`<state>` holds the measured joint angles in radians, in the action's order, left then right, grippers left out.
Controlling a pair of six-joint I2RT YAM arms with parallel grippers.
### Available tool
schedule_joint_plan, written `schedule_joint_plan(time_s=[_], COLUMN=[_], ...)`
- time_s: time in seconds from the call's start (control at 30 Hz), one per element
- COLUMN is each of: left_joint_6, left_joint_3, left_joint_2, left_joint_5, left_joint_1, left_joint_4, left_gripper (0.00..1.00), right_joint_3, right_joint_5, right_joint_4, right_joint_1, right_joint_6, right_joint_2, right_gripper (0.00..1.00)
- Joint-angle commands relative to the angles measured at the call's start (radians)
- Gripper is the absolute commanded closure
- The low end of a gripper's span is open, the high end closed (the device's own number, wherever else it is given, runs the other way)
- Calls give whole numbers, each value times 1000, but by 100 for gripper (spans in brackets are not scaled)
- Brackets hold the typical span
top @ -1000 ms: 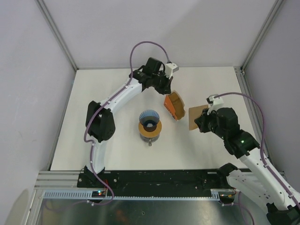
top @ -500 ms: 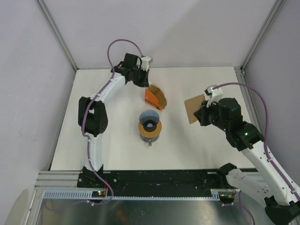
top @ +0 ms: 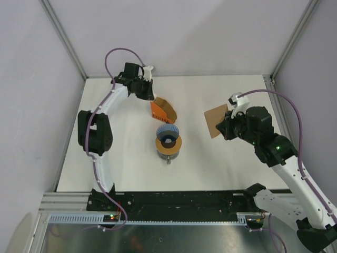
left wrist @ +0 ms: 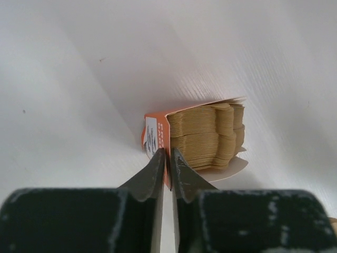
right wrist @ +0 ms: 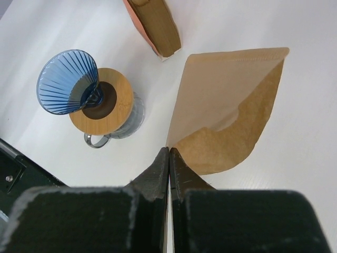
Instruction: Place the coffee filter in the dripper
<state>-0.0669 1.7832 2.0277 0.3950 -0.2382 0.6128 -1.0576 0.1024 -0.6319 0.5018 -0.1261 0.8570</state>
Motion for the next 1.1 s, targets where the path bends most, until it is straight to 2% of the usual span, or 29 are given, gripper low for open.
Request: schedule_joint_plan(time_s=[0.0, 0.17, 0.47, 0.8, 0.93, 1.0, 1.07], left_joint_6=[9, 6, -23, -40, -44, -46, -48], left_joint_3=[-19, -22, -27, -58, -61, -63, -67], left_joint_2=[-82, -100, -162, -217, -235, -251, -270], left_joint_5=[12, -1, -16, -88, -114, -123, -127], left_joint_1=[6, 6, 6, -5, -24, -34, -45], left_joint_4=[-32, -37, -39, -40, -41, -44, -49], left_gripper=[82, 63, 42, 24, 21, 14, 11], right_joint_3=[-53, -89, -185, -191, -190, -190, -189], right_joint_5=[37, 71, 109, 20, -16, -23, -32], right_joint_4=[7, -15, -98, 14, 91, 131, 169], right_joint_1=[-3, -3, 0, -1, -1, -1, -2], right_joint_6=[8, 12, 15, -130, -212, -258, -294], right_joint_2=[10, 36, 106, 97, 98, 100, 104], right_gripper=[100, 100, 100, 100, 100, 100, 100])
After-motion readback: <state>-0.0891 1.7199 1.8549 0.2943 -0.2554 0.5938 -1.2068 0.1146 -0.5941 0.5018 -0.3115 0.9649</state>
